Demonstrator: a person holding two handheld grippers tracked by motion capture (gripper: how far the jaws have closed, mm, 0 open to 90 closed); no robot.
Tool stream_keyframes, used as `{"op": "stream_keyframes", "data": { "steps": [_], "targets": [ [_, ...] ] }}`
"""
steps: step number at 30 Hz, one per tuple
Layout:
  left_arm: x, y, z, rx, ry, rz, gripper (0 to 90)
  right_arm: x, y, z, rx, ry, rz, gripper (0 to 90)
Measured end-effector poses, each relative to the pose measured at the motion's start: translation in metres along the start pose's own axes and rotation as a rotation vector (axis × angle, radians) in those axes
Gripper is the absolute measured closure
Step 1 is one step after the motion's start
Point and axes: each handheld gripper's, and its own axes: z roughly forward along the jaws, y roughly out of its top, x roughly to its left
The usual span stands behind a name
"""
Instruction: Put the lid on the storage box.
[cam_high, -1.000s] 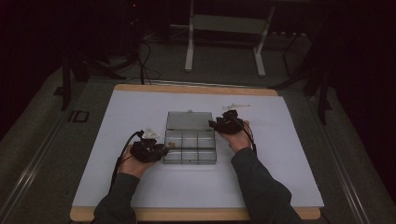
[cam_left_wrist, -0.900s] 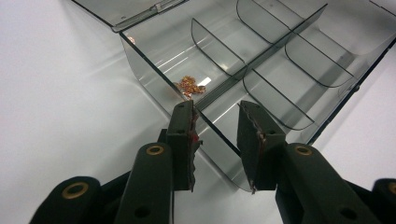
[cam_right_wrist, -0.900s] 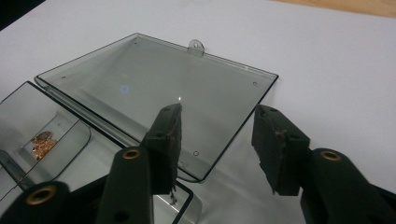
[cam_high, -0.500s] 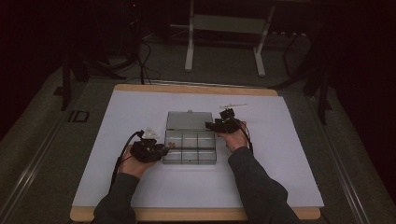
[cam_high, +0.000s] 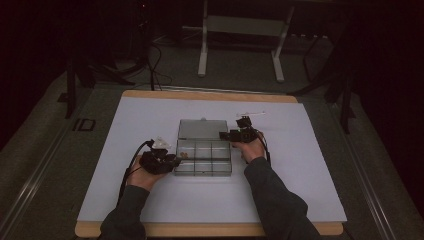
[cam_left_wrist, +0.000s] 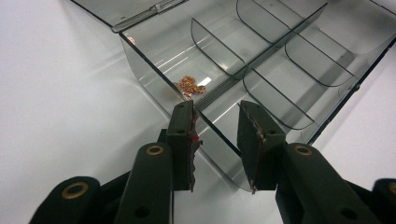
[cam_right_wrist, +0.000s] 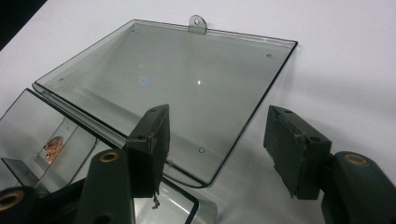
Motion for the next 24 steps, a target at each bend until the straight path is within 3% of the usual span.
{"op": "stream_keyframes", "data": {
  "steps": [24],
  "targets": [
    [0.0011, 0.0001, 0.0000, 0.002, -0.006, 0.002, 67.3, -0.0021, 0.0074, 0.0020, 0.070, 0.038, 0.058, 45.8]
  ]
}}
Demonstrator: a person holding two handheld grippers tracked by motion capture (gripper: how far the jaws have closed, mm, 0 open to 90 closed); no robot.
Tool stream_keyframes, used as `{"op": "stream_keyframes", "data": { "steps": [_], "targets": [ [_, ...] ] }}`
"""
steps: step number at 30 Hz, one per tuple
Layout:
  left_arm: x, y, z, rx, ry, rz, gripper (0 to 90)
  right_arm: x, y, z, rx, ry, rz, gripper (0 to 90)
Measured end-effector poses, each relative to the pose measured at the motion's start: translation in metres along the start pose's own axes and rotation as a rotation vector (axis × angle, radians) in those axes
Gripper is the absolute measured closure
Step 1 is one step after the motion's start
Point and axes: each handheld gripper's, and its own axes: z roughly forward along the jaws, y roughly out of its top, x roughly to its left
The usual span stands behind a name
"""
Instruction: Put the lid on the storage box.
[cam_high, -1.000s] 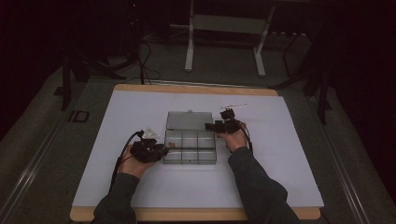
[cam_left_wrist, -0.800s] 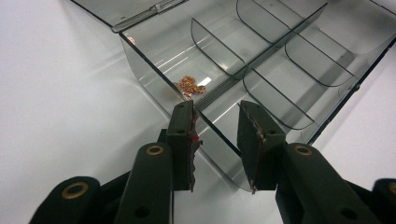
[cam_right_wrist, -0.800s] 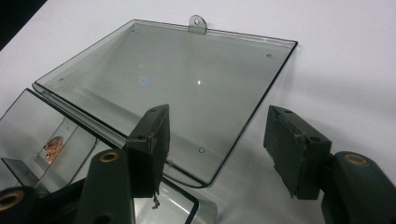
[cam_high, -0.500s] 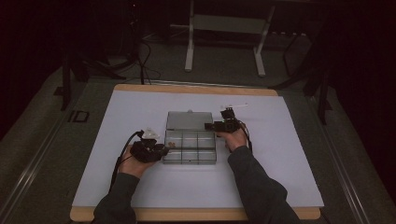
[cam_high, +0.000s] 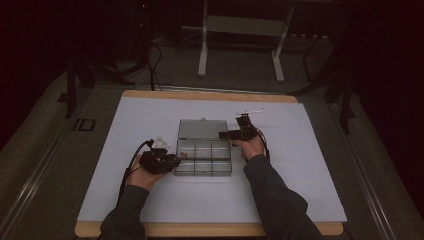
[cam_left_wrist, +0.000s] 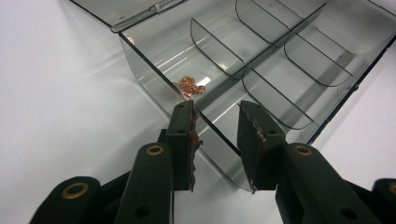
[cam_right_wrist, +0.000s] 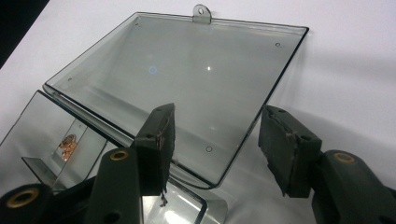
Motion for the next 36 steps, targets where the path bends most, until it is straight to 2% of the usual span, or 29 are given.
{"op": "stream_keyframes", "data": {
  "steps": [3, 6, 9, 14, 19, 20, 22, 24, 30, 36],
  "targets": [
    [0.000, 0.000, 0.000, 0.001, 0.001, 0.000, 67.4, 0.001, 0.002, 0.002, 0.016, 0.001, 0.010, 42.5],
    [0.000, 0.000, 0.000, 0.002, 0.002, 0.001, 67.4, 0.001, 0.003, 0.002, 0.022, -0.003, 0.011, 42.5],
    [0.000, 0.001, 0.000, 0.003, 0.002, 0.001, 67.6, -0.001, 0.003, 0.003, 0.030, 0.011, 0.035, 42.7],
    [0.000, 0.001, 0.000, 0.004, -0.001, 0.000, 67.6, -0.003, 0.004, 0.003, 0.038, 0.020, 0.042, 42.6],
    [0.000, 0.001, 0.000, 0.005, 0.002, 0.003, 67.6, -0.003, 0.006, 0.004, 0.058, 0.024, 0.072, 43.4],
    [0.000, 0.001, 0.000, 0.006, 0.001, 0.004, 67.7, -0.003, 0.006, 0.004, 0.060, 0.027, 0.079, 44.1],
    [0.000, 0.001, 0.000, 0.007, -0.002, 0.001, 67.7, -0.008, 0.005, 0.004, 0.065, 0.071, 0.142, 48.7],
    [0.000, 0.001, 0.000, 0.008, -0.001, 0.002, 67.7, -0.009, 0.004, 0.004, 0.058, 0.087, 0.150, 48.6],
    [0.000, 0.001, 0.000, 0.008, 0.002, 0.004, 67.7, 0.002, 0.008, 0.002, 0.047, 0.014, 0.060, 48.8],
    [0.000, 0.001, 0.000, 0.009, 0.002, 0.005, 67.7, 0.003, 0.008, 0.001, 0.042, 0.007, 0.042, 48.9]
  ]
}}
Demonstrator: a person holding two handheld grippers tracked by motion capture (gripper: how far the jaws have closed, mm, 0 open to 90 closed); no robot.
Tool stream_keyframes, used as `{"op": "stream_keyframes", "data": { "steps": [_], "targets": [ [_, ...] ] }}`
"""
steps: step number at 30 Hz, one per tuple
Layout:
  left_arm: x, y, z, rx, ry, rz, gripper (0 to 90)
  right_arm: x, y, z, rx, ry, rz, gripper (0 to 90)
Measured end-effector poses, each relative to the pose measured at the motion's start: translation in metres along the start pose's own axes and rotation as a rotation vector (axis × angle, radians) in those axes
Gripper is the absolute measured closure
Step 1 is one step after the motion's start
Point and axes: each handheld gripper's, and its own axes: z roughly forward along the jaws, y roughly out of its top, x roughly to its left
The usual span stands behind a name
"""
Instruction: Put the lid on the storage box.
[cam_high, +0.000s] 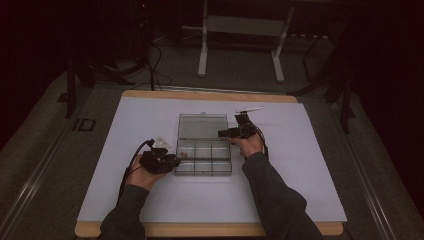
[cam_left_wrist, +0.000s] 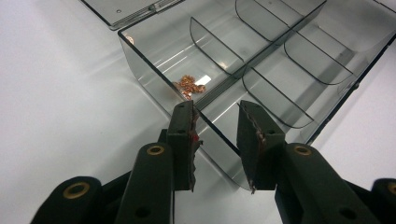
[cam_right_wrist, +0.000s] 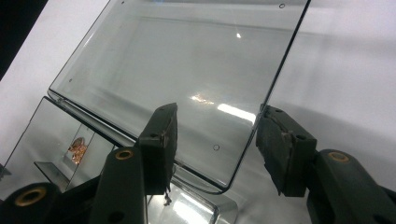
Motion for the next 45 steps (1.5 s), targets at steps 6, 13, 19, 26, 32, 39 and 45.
{"op": "stream_keyframes", "data": {
  "steps": [6, 13, 19, 26, 32, 39, 45],
  "targets": [
    [0.000, 0.000, 0.000, 0.001, 0.001, 0.000, 67.7, -0.001, 0.000, -0.001, -0.008, 0.009, -0.007, 50.5],
    [0.000, 0.000, 0.000, 0.001, 0.002, -0.001, 67.7, -0.002, -0.001, -0.003, -0.020, 0.005, -0.028, 53.8],
    [0.000, 0.000, 0.000, 0.001, 0.002, -0.003, 67.7, 0.000, 0.000, -0.005, -0.027, -0.005, -0.049, 56.1],
    [-0.001, 0.000, 0.000, 0.003, 0.005, -0.002, 67.7, 0.001, -0.001, -0.009, -0.052, -0.019, -0.076, 60.9],
    [-0.001, 0.000, 0.000, 0.003, 0.006, -0.002, 67.7, 0.002, -0.002, -0.012, -0.073, -0.025, -0.098, 64.5],
    [-0.001, 0.000, 0.000, 0.002, 0.005, -0.002, 67.5, 0.004, -0.004, -0.015, -0.103, -0.039, -0.140, 68.3],
    [-0.002, 0.001, 0.000, 0.005, 0.009, -0.003, 67.5, 0.008, -0.006, -0.019, -0.124, -0.064, -0.183, 70.8]
  ]
}}
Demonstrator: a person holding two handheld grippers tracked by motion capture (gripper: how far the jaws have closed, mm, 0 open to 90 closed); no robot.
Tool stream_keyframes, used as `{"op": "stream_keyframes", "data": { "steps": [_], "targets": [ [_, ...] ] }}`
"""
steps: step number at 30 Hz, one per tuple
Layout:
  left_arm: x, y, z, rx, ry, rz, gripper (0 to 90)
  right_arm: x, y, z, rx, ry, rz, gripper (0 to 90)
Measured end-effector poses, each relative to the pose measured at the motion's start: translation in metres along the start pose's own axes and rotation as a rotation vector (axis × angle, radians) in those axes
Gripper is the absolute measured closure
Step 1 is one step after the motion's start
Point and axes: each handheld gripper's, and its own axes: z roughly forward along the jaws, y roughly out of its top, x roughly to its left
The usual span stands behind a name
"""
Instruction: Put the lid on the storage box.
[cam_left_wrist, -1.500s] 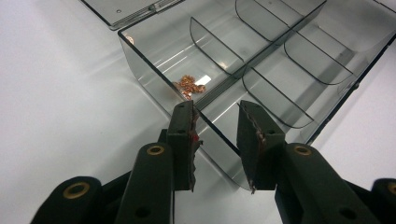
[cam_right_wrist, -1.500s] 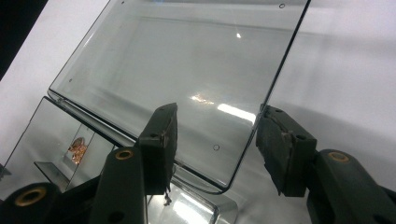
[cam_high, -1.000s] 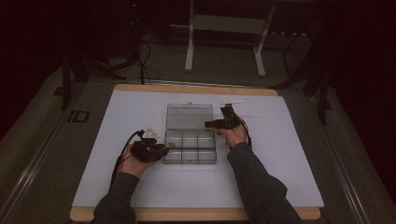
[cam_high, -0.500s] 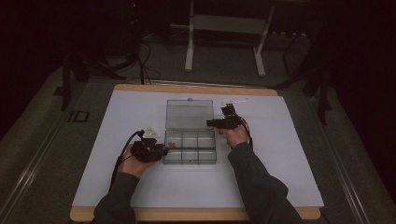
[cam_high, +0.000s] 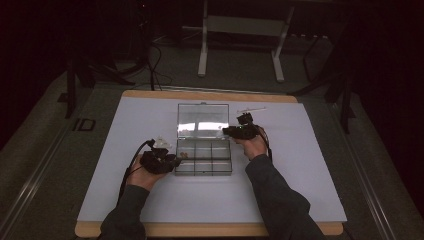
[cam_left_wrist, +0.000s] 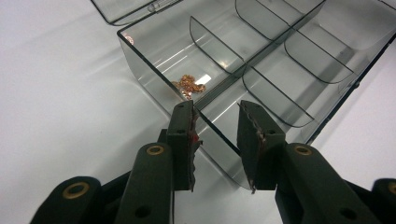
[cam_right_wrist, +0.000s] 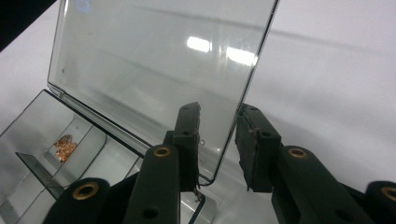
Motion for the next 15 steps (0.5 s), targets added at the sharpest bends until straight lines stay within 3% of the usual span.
{"op": "stream_keyframes", "data": {
  "steps": [15],
  "targets": [
    [-0.0004, 0.0002, 0.0001, 0.000, 0.002, 0.000, 67.7, 0.0084, -0.0041, -0.0076, -0.031, -0.049, -0.087, 76.1]
  ]
}}
